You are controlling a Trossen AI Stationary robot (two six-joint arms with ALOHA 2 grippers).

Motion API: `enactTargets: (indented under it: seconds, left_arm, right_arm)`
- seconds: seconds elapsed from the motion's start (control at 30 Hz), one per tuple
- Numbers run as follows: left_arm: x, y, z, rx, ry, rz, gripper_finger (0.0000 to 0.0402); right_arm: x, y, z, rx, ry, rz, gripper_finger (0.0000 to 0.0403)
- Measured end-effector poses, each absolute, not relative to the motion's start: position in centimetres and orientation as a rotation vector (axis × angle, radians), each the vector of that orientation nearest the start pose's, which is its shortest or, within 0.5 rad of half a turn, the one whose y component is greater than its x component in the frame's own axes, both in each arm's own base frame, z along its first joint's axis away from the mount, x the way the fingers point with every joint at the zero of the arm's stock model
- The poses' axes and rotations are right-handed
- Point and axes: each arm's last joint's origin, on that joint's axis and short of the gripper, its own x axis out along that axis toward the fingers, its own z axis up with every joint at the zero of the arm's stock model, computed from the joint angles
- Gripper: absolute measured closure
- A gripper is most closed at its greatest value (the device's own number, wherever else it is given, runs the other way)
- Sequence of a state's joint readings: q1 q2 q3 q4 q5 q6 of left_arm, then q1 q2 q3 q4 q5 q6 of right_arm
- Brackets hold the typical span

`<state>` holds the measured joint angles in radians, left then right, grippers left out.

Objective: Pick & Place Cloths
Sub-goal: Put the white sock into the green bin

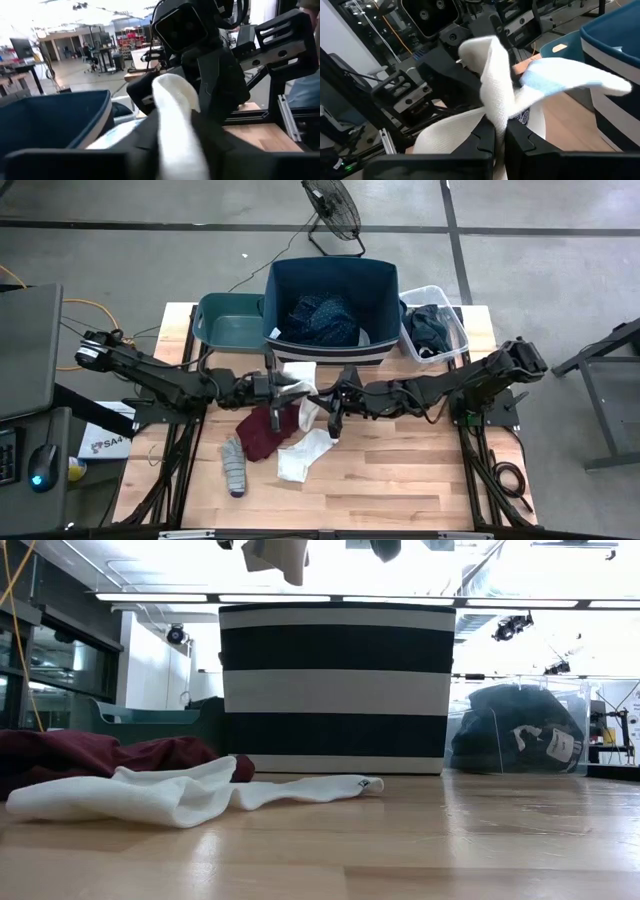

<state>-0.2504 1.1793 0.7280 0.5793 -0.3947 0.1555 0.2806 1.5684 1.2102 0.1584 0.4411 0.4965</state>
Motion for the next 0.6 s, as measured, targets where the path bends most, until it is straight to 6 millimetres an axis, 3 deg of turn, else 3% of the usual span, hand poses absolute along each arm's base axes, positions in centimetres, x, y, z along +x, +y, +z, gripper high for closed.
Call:
enactTargets:
  seconds: [0.13, 0.43, 0.6]
  left_arm:
    - [25.46, -5.36, 30.25, 0.074, -0.071, 0.148, 0.0390]
    - [25.22, -5.34, 30.40, 0.049, -0.068, 0.125, 0.0397]
    - [24.69, -5.19, 30.75, 0.047, -0.070, 0.129, 0.0399]
  right_arm:
    - [35.10, 8.83, 31.76, 0.419, 0.157, -0.204, 0.0398]
    - [35.10, 8.88, 31.75, 0.421, 0.159, -0.198, 0.0394]
    - [35.10, 8.86, 31.88, 0.480, 0.142, -0.205, 0.0353]
